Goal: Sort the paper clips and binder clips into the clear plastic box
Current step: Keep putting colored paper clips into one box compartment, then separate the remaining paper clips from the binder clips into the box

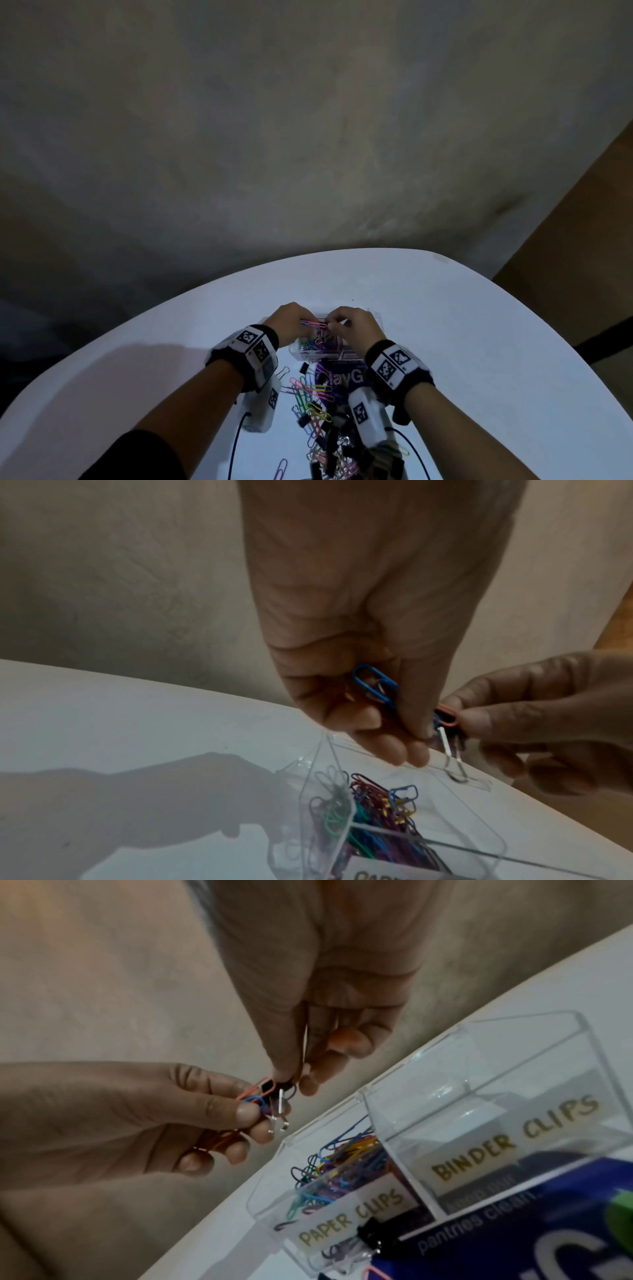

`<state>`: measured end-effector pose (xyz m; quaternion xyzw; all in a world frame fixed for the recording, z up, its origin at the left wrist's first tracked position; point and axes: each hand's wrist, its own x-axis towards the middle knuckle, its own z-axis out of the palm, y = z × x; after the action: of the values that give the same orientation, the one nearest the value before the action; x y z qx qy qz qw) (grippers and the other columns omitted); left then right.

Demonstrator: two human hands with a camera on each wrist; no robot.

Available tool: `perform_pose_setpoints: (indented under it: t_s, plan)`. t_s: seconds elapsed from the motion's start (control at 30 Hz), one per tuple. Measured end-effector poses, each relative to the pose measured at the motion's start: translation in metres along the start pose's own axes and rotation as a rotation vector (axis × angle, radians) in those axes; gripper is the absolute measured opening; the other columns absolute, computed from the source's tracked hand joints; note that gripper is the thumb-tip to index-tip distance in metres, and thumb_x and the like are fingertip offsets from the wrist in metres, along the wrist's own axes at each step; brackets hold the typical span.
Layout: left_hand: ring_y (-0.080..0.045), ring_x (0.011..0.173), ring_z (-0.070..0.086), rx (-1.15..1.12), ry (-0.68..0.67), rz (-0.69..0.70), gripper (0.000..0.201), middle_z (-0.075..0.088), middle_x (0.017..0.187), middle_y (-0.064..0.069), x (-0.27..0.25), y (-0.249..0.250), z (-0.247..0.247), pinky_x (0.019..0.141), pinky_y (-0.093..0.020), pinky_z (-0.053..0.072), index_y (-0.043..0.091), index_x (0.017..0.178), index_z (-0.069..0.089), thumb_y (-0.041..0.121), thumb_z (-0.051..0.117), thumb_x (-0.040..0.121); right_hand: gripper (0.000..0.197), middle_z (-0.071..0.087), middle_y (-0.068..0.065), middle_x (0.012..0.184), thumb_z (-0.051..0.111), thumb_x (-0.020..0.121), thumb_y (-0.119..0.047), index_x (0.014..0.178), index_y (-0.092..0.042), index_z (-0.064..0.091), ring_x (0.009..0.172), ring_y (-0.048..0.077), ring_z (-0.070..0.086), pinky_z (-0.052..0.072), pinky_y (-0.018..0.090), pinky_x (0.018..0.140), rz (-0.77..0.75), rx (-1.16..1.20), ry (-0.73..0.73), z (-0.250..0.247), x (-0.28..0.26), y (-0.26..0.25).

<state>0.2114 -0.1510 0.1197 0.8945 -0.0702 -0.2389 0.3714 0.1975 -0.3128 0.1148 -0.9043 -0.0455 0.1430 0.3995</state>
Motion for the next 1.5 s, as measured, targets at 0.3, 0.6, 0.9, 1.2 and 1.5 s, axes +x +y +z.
perform_pose_setpoints:
  t_s: [0.3,0.6,0.9,1.2,1.5]
  plan:
    - [-0.028,0.111,0.059,0.059,0.068,-0.035,0.032,0.061,0.126,-0.016,0.019,0.008,0.002,0.092,-0.031,0.049,0.006,0.12,0.06,0.007,0.056,0.089,0.006,0.064,0.005,0.091,0.059,0.087,-0.013,0.085,-0.016,0.065,0.072,0.011,0.055,0.042,0.015,0.062,0.088,-0.018,0.002,-0.013,-0.032,0.042]
    - [-0.031,0.095,0.064,-0.103,0.333,-0.134,0.007,0.069,0.104,-0.015,-0.036,-0.034,0.012,0.076,-0.031,0.049,0.017,0.085,0.064,0.015,0.058,0.087,0.044,0.044,0.014,0.131,0.052,0.09,-0.018,0.131,-0.01,0.04,0.114,0.027,0.054,0.043,0.029,0.089,0.41,-0.258,-0.091,-0.001,-0.096,0.094]
    - [-0.012,0.053,0.045,-0.056,0.068,-0.263,0.027,0.052,0.065,0.004,-0.093,-0.085,0.093,0.061,-0.026,0.044,0.026,0.063,0.047,0.019,0.067,0.079,0.044,0.035,0.02,0.134,0.045,0.088,0.002,0.131,-0.003,0.039,0.118,0.034,0.05,0.04,0.03,0.098,0.418,-0.161,-0.05,0.045,-0.114,0.068]
    - [-0.025,0.112,0.053,0.494,-0.128,-0.196,0.081,0.043,0.128,-0.004,-0.157,-0.086,0.1,0.093,-0.033,0.045,0.019,0.128,0.036,0.053,0.072,0.065,0.063,0.039,0.009,0.131,0.059,0.082,-0.042,0.13,-0.013,0.032,0.118,0.027,0.052,0.044,0.034,0.093,0.387,-0.409,-0.249,0.043,-0.182,0.057]
    - [-0.023,0.12,0.045,0.328,0.008,-0.123,0.056,0.038,0.133,-0.006,-0.15,-0.06,0.138,0.1,-0.029,0.04,0.016,0.133,0.036,0.033,0.061,0.086,0.053,0.033,0.008,0.138,0.053,0.088,-0.023,0.137,-0.02,0.032,0.12,0.03,0.043,0.046,0.04,0.092,0.175,-0.568,-0.21,0.077,-0.153,0.06]
